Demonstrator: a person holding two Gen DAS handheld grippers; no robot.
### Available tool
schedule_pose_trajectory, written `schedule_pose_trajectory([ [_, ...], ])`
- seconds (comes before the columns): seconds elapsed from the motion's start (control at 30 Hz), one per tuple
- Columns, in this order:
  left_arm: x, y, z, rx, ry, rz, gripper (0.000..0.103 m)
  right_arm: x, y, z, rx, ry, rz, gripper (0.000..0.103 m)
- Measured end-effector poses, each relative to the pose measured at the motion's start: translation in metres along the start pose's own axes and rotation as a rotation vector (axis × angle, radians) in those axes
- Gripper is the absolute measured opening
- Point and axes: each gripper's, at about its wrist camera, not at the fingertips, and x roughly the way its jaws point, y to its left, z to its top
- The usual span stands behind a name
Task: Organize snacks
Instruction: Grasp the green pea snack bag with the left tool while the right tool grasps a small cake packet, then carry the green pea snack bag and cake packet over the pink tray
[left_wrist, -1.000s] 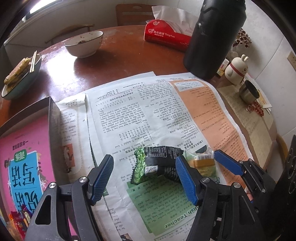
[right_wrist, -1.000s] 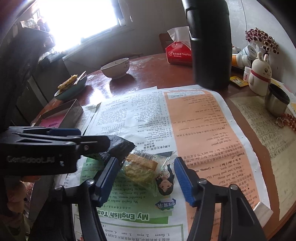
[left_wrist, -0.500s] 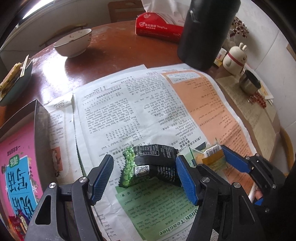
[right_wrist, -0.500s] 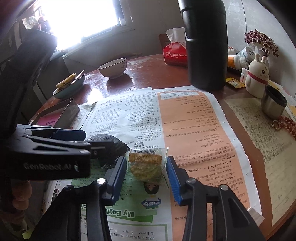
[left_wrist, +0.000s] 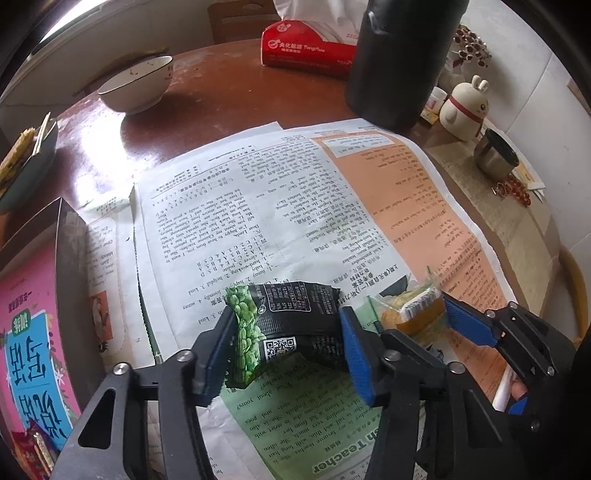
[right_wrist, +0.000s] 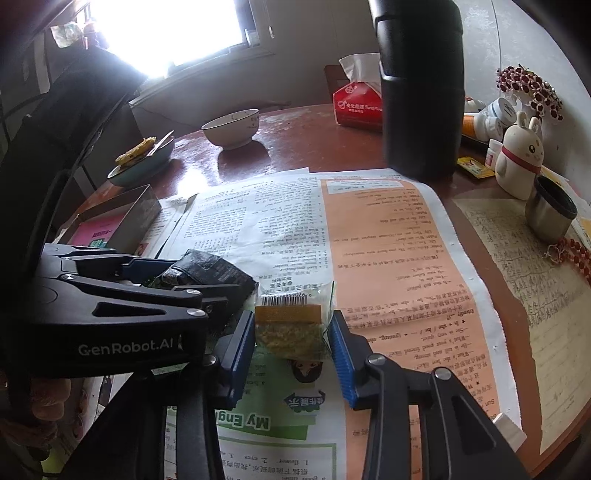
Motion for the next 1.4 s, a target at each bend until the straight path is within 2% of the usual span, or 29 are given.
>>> schedule_pose_trajectory([
  [0.07,-0.001,0.002,-0.001,-0.005,0.004,-0.008,0.048,0.0,0.001,0.0,0.001,0.001,0.012,0.039],
  [0.3,-0.016,0.01,-0.006,-0.031,-0.015,-0.032,0.046,-0.007,0.007,0.002,-0.003,-0.018,0.048,0.039],
  [0.57,-0.054,0.018,-0.018,-0.058,-0.083,-0.054,0.046,-0.032,0.019,0.006,-0.016,-0.08,0.093,0.039],
  [0.93,-0.109,0.035,-0.042,-0.095,-0.178,-0.064,0.046,-0.068,0.055,0.009,-0.087,-0.154,0.16,0.039],
  [1.13,-0.138,0.056,-0.062,-0.132,-0.23,-0.056,0.046,-0.085,0.078,0.008,-0.12,-0.189,0.209,0.039],
  [1.4,-0.176,0.101,-0.093,-0.213,-0.299,-0.013,0.046,-0.091,0.12,0.004,-0.185,-0.184,0.293,0.039],
])
